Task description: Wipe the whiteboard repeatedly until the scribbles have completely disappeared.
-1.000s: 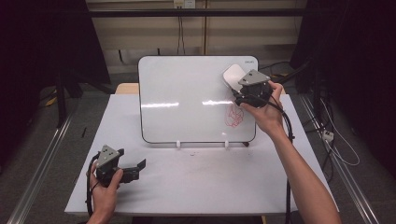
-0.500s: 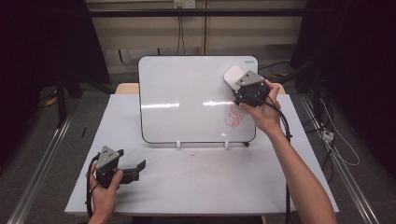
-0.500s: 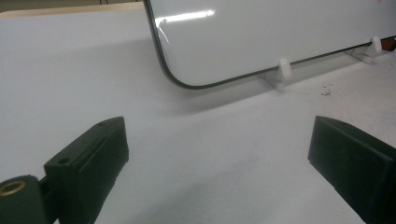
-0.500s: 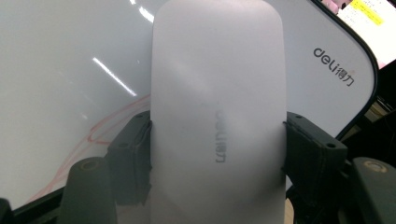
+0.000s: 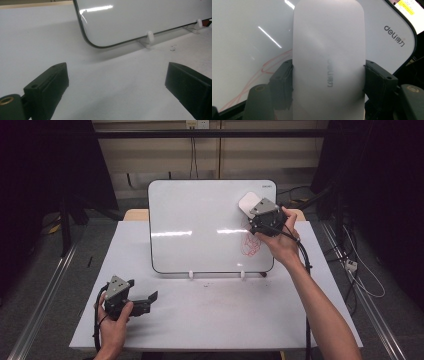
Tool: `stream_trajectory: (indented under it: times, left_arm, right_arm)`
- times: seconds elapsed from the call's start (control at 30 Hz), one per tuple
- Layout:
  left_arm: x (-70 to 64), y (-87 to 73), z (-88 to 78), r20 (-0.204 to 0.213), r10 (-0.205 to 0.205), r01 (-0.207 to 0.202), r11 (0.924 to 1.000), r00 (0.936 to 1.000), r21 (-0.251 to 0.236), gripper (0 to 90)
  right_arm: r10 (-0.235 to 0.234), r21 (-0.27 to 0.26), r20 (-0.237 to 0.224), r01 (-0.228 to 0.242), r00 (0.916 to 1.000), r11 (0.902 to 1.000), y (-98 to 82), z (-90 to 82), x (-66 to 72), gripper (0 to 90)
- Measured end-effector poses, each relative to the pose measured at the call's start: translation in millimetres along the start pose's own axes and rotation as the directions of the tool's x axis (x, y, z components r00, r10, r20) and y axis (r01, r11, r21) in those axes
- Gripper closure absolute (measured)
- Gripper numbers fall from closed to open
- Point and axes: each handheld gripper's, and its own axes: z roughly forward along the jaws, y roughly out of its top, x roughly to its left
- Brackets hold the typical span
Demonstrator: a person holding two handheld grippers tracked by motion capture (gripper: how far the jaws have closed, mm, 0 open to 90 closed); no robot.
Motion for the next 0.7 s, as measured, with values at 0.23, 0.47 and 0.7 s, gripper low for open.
stream_trajectory:
  times: [0.23, 0.47, 0.7]
  left_arm:
    - [0.9, -1.6, -4.1, -0.005, -0.004, 0.004, 1.0000, 1.0000, -0.007, 5.0]
    - [-0.6, -0.2, -4.0, -0.005, 0.002, -0.002, 0.9999, 1.0000, -0.016, 5.0]
    - [-1.6, 0.2, -2.7, 0.002, 0.001, -0.001, 0.9999, 1.0000, -0.013, 5.0]
  right_arm:
    - [-0.019, 0.000, -0.020, 0.019, 0.9996, 0.9998, -8.2, -2.7, 16.4, 31.5]
    - [-0.030, -0.001, -0.034, 0.030, 0.9990, 0.9995, -13.2, -4.1, 28.8, 31.5]
    - [-0.050, -0.001, -0.051, 0.050, 0.9975, 0.9987, -18.1, -6.3, 44.0, 31.5]
